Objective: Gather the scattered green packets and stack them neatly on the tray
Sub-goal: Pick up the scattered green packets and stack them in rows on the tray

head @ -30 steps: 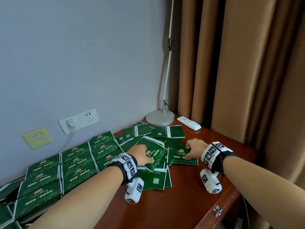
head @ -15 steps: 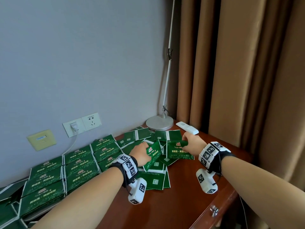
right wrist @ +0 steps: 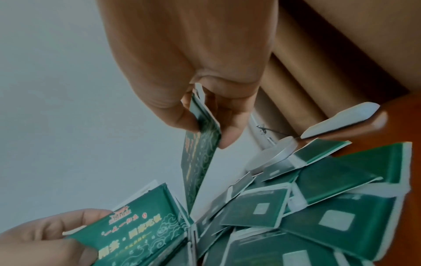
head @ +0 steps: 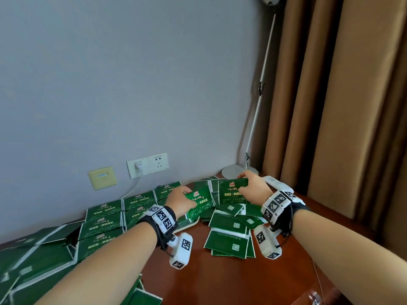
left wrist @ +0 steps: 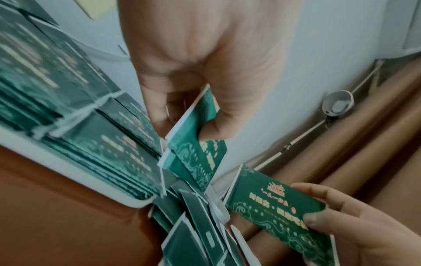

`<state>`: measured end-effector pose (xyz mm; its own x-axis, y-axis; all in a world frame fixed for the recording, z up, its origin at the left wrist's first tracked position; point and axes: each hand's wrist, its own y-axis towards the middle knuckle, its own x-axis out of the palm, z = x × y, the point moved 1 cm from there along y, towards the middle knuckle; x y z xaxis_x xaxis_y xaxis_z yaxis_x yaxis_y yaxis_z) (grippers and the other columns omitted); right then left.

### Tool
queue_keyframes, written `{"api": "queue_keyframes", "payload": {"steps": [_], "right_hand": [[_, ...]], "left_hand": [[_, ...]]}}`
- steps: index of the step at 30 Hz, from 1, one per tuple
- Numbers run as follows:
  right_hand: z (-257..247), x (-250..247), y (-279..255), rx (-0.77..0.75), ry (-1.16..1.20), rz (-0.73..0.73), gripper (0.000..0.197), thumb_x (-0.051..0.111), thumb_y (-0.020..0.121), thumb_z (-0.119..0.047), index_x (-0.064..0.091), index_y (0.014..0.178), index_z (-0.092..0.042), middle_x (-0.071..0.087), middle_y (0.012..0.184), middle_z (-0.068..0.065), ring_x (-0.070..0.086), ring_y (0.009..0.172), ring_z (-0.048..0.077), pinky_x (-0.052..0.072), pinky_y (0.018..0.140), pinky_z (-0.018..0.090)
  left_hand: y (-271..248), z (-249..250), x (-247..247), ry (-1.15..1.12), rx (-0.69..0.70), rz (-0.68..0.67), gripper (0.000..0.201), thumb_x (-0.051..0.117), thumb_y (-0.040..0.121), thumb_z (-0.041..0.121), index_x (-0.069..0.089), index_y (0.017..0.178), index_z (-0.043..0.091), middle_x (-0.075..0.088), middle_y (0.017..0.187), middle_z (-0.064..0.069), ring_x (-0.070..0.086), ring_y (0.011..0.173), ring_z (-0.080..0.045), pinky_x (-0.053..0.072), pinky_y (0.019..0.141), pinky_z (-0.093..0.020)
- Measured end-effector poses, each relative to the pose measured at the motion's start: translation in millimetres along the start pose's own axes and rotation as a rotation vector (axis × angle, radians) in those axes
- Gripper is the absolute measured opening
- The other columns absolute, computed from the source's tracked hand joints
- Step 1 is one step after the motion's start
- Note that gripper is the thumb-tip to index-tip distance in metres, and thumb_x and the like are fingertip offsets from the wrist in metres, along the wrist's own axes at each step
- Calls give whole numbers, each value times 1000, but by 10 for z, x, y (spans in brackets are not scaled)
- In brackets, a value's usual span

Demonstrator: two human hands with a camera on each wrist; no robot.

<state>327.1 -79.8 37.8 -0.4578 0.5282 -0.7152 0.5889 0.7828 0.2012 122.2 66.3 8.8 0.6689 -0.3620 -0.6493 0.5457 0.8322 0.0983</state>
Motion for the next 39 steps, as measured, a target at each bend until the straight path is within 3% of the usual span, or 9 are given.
{"api": "queue_keyframes", "payload": {"steps": [4,7,11,15,19,24,29,34,39], "right_hand": [[-276,256,152,-45,63,-17,40,59,84,-2,55,118,-21,65,103,5,63,69,13,45,47,16],[-439,451,285,-66,149,-23,42,55,82,3,56,117,-21,60,102,6,64,71,18,52,45,22],[-645,752,510,-88,228,-52,39,56,82,2,57,110,-25,57,105,10,67,72,31,58,47,38],[-763,1030,728,-104,291,-96,31,59,85,2,61,104,-22,60,108,11,67,68,32,59,49,39],[-811,1293,972,-82,375,-128,28,60,85,4,65,95,-22,62,106,12,68,78,36,60,58,48],[-852,1524,1242,-36,429,-152,26,58,86,5,65,100,-15,63,100,13,64,69,27,60,59,45],[-826,1728,1490,31,455,-182,28,54,87,6,65,95,-18,63,105,14,64,70,27,53,47,32],[-781,1865,1624,72,494,-223,28,51,87,9,65,99,-13,61,107,18,62,70,27,50,43,29],[-713,1960,1699,77,477,-250,28,52,87,8,65,98,-15,59,108,16,59,75,26,48,42,26]], "left_hand": [[41,-304,-368,-102,-77,80,50,68,78,-3,57,124,11,56,81,3,53,56,-16,46,54,-29],[72,-563,-609,-171,-122,143,48,64,84,-4,54,128,11,58,78,-6,46,48,-14,41,48,-26],[112,-826,-938,-264,-215,198,45,60,92,2,48,133,17,49,85,-4,51,59,-17,56,53,-31],[216,-1051,-1187,-363,-290,218,46,58,96,4,44,136,22,43,120,-6,64,75,-26,62,63,-41],[395,-1259,-1342,-384,-312,272,34,52,98,4,50,127,22,47,117,-4,60,90,-26,62,60,-42],[627,-1413,-1389,-370,-349,261,41,47,94,-7,53,109,30,56,113,-7,63,97,-27,61,66,-38],[871,-1556,-1367,-344,-338,266,30,52,94,-7,55,117,13,48,107,-8,57,77,-21,59,72,-39],[1030,-1674,-1310,-249,-365,287,24,55,95,-1,59,115,12,43,118,-11,57,67,-20,59,82,-47],[1107,-1718,-1285,-181,-364,285,21,60,93,2,59,112,12,48,109,-8,61,65,-19,59,82,-47]]}}
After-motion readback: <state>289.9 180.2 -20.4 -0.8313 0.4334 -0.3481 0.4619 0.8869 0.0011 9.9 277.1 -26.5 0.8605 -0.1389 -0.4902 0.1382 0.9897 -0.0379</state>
